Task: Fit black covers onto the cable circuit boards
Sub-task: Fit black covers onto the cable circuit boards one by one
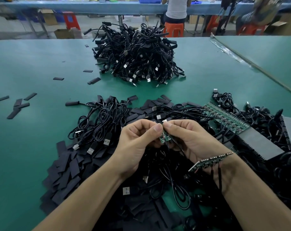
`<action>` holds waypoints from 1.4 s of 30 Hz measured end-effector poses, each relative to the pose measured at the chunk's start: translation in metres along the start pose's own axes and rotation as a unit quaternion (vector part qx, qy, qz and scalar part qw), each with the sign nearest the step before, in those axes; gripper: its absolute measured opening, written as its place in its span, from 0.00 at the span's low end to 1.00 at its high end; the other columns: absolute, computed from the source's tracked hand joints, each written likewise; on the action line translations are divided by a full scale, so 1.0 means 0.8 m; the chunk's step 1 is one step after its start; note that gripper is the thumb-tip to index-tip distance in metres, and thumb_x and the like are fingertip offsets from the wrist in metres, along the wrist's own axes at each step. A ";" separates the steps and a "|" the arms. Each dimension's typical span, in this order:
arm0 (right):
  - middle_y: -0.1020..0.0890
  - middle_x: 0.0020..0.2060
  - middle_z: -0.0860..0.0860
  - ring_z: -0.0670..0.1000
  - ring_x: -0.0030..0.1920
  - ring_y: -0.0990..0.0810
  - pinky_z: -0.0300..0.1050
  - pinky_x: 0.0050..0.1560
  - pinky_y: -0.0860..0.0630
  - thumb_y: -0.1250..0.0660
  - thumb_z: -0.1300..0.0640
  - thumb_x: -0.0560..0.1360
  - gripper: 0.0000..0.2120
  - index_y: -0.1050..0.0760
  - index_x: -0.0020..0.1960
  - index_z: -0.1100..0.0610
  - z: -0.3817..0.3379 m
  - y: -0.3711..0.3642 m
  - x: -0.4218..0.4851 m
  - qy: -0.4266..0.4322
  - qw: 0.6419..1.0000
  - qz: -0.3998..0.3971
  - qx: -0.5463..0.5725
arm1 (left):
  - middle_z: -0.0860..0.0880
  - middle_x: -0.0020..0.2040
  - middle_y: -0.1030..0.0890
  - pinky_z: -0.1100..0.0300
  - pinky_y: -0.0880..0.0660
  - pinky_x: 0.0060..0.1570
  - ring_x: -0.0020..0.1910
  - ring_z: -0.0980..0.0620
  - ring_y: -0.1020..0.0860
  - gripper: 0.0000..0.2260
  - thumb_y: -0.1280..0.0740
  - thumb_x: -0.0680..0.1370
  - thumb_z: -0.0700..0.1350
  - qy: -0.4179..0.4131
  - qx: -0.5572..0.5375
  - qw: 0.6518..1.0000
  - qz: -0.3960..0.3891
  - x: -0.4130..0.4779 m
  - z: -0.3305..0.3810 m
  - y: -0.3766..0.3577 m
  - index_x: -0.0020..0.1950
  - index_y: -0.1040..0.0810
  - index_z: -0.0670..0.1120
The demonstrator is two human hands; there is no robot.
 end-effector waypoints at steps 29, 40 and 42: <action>0.15 0.35 0.48 0.46 0.35 0.17 0.44 0.40 0.21 0.26 0.55 0.72 0.01 0.17 0.43 0.51 -0.016 0.020 -0.010 0.114 0.916 0.091 -0.375 | 0.44 0.36 0.16 0.64 0.22 0.31 0.34 0.53 0.18 0.02 0.25 0.72 0.38 -0.047 0.108 0.991 0.059 -0.003 -0.008 -0.001 0.40 0.16 0.42; 0.16 0.31 0.43 0.41 0.31 0.19 0.34 0.34 0.24 0.24 0.57 0.70 0.04 0.16 0.40 0.49 -0.023 0.017 -0.017 0.175 0.864 0.121 -0.457 | 0.48 0.34 0.15 0.63 0.22 0.32 0.32 0.55 0.19 0.06 0.25 0.73 0.36 -0.100 0.269 0.955 0.081 -0.002 -0.012 -0.004 0.41 0.17 0.47; 0.16 0.32 0.43 0.39 0.31 0.20 0.32 0.35 0.25 0.25 0.58 0.71 0.04 0.16 0.41 0.50 -0.023 0.018 -0.017 0.156 0.869 0.106 -0.456 | 0.49 0.35 0.15 0.63 0.22 0.34 0.33 0.55 0.18 0.06 0.25 0.73 0.38 -0.106 0.286 0.949 0.076 -0.002 -0.013 -0.004 0.42 0.18 0.48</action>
Point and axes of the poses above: each hand's wrist, its own x-axis towards the middle knuckle, its own y-axis out of the back of the hand, z = x × y, the point moved 1 cm from there along x, towards the middle knuckle
